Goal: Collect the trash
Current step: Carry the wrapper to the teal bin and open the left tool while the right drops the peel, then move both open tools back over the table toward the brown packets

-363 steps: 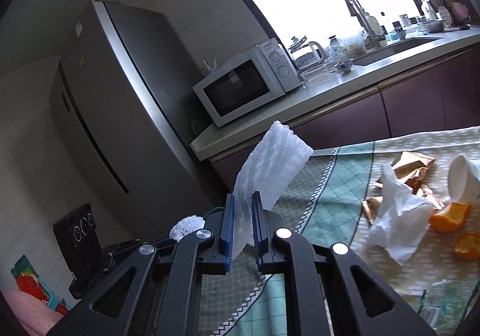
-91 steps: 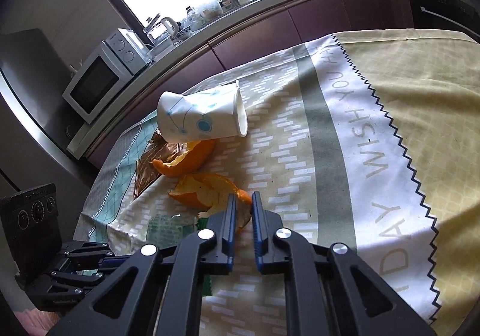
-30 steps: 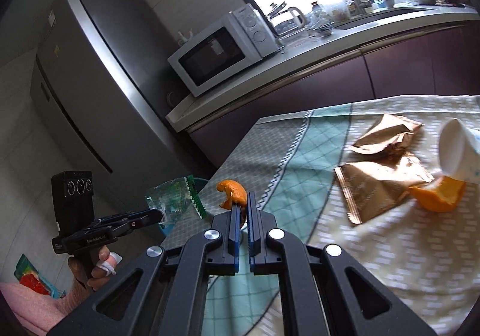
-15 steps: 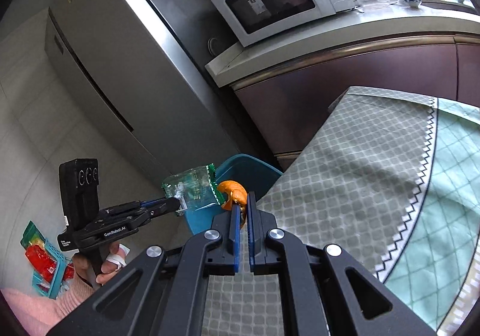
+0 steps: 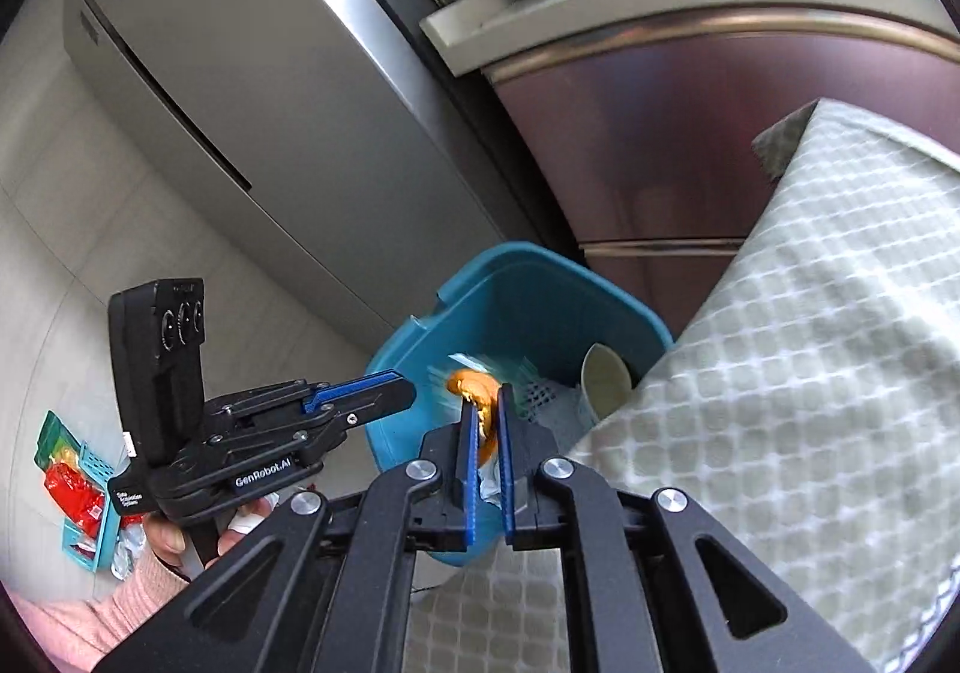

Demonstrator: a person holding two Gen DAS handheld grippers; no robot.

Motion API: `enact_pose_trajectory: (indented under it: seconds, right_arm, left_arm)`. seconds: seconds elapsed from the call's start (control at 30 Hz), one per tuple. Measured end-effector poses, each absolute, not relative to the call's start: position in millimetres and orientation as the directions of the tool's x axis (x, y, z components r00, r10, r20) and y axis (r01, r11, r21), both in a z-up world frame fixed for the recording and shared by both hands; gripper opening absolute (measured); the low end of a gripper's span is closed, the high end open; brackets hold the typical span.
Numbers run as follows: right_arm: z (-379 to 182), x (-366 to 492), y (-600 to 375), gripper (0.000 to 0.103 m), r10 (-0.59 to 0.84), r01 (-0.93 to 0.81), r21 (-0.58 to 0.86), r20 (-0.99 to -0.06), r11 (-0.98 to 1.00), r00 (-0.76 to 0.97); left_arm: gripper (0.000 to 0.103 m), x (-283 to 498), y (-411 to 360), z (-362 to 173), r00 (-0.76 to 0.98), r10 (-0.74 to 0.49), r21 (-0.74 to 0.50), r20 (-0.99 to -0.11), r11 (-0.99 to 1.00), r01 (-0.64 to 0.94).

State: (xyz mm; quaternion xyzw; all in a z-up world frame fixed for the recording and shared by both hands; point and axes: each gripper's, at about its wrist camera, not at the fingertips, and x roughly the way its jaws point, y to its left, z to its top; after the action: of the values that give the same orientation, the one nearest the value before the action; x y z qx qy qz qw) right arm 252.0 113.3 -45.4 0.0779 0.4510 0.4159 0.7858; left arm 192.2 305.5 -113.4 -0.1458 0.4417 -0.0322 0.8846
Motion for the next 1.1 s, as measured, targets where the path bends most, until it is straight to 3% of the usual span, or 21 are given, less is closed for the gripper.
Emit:
enact_pose_trajectory:
  seconds: [0.37, 0.7, 1.1]
  right_arm:
    - [-56, 247, 101, 0.012, 0.725, -0.563, 0.516, -0.646, 0.646, 0.240]
    - [-33, 210, 18, 0.021, 0.720, -0.556, 0.480, -0.585, 0.679, 0.373]
    - [-11, 153, -156, 0.029, 0.490, -0.315, 0.385, -0.548, 0.867, 0.678]
  left_arm:
    - [0.023, 195, 293, -115, 0.619, -0.206, -0.303, -0.758, 0.951, -0.054]
    - [0.033, 188, 231, -77, 0.667, -0.307, -0.305, -0.679, 0.944, 0.124]
    - [0.039, 207, 85, -43, 0.599, -0.470, -0.273, -0.648, 0.878, 0.393]
